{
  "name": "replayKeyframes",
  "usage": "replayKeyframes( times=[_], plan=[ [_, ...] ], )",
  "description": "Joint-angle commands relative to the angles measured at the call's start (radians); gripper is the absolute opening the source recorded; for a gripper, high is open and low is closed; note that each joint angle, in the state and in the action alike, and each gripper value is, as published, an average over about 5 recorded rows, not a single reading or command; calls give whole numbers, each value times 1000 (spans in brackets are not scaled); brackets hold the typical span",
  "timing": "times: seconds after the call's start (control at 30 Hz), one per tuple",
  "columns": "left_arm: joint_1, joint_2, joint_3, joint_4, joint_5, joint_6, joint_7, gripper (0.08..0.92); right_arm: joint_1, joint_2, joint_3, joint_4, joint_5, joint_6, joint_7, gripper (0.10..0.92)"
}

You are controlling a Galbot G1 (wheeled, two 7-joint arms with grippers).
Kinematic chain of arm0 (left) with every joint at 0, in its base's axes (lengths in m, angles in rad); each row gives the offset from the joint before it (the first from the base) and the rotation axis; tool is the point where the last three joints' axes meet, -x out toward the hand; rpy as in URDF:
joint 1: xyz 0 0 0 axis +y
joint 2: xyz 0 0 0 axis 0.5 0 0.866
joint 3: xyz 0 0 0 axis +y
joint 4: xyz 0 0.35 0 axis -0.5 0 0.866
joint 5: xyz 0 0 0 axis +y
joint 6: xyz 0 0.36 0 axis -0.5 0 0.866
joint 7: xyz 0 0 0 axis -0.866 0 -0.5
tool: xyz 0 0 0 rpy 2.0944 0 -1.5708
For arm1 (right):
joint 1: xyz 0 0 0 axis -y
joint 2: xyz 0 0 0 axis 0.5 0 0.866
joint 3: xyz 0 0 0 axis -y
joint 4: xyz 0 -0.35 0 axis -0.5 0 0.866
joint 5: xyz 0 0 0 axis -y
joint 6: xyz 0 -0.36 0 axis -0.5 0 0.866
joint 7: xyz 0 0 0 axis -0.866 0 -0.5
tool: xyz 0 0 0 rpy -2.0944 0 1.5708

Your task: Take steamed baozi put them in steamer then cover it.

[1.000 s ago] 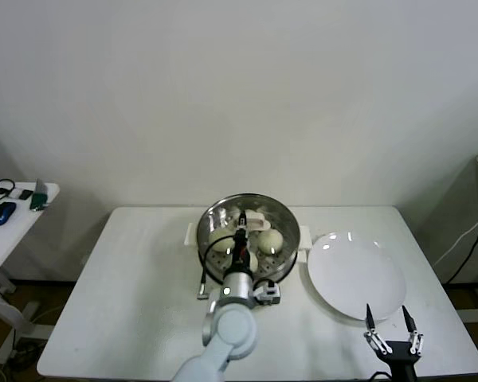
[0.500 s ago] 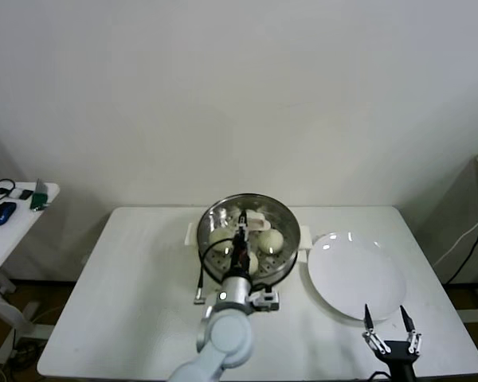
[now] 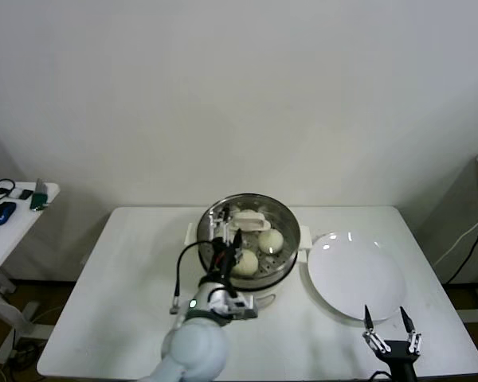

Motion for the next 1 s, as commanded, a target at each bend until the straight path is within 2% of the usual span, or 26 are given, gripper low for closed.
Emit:
replayKeyframes(
  times=[0.03, 0.13, 0.27, 0.37, 0.47, 0.63, 0.8, 1.0],
  plan=[
    [174, 61, -365, -181, -759, -324, -263, 816, 7, -9, -8, 23, -27, -37, 17, 823],
    [241, 24, -497, -180, -937, -427, -288, 822, 11, -11, -12, 19, -32, -36, 19, 823],
    [369, -17, -645, -155, -1151, -509, -253, 823, 18, -13, -14, 7, -37, -39, 18, 823],
    [466, -36, -694, -86, -1212, -616, -236, 823, 28, -23, -17, -15, -48, -43, 16, 823],
    [533, -45, -690, 5, -1224, -717, -243, 823, 37, -47, -26, -32, -57, -54, 12, 823],
    [568, -53, -656, 130, -1249, -824, -270, 823, 50, -71, -33, -44, -54, -63, -4, 823],
    [570, -63, -616, 209, -1249, -879, -273, 823, 56, -80, -32, -33, -30, -67, -23, 823],
    [576, -79, -577, 240, -1211, -898, -271, 823, 55, -85, -33, -27, -22, -67, -34, 823]
  ],
)
